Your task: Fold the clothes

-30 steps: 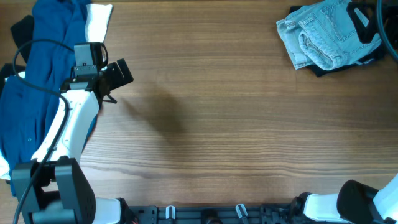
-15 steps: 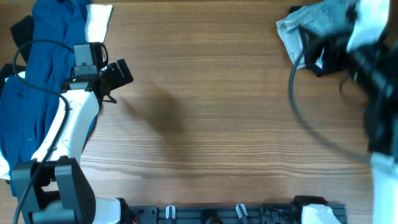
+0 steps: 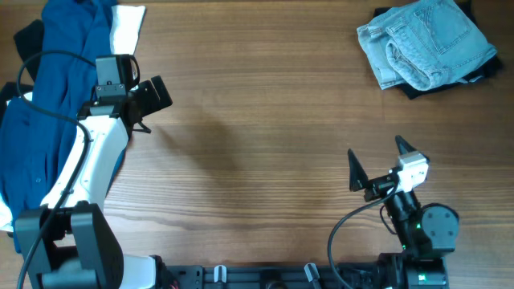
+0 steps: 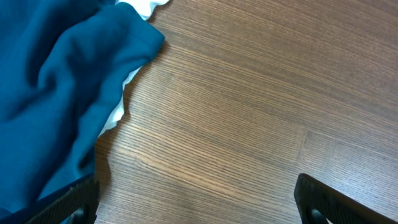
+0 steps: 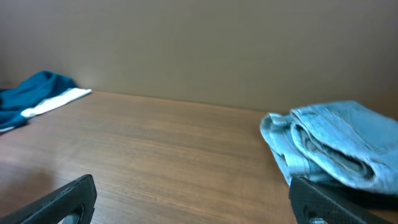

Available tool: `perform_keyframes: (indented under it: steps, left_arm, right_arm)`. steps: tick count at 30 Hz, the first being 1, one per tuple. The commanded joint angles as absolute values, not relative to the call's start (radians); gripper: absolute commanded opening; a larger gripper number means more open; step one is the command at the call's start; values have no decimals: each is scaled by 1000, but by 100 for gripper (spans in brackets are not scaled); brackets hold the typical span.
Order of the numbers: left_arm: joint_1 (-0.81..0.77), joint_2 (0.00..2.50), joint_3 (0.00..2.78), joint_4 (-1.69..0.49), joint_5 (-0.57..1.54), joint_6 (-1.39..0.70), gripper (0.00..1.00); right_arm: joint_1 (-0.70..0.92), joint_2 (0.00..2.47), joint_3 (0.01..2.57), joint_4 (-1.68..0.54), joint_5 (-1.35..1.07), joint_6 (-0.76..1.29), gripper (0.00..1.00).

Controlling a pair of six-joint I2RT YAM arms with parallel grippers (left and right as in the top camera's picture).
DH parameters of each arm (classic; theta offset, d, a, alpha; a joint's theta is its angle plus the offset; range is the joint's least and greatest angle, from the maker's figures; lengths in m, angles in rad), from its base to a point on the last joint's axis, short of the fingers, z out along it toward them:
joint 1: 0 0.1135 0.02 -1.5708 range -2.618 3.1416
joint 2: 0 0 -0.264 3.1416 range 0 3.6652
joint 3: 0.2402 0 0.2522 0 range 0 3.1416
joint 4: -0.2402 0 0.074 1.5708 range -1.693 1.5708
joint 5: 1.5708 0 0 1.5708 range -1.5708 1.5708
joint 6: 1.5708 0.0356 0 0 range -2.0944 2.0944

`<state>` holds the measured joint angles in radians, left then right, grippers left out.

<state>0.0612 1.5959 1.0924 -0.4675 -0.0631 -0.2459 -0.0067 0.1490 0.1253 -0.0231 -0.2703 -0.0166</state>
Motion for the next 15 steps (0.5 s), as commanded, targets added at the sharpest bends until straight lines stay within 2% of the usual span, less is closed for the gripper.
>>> perform_keyframes:
  steps: [1, 15]
  left_arm:
    - [64, 1600, 1092, -465, -76, -244, 100]
    - [64, 1600, 1092, -465, -76, -244, 100]
  right_arm:
    - [20, 59, 59, -22, -147, 80, 100]
    - [23, 5, 6, 10, -130, 62, 99]
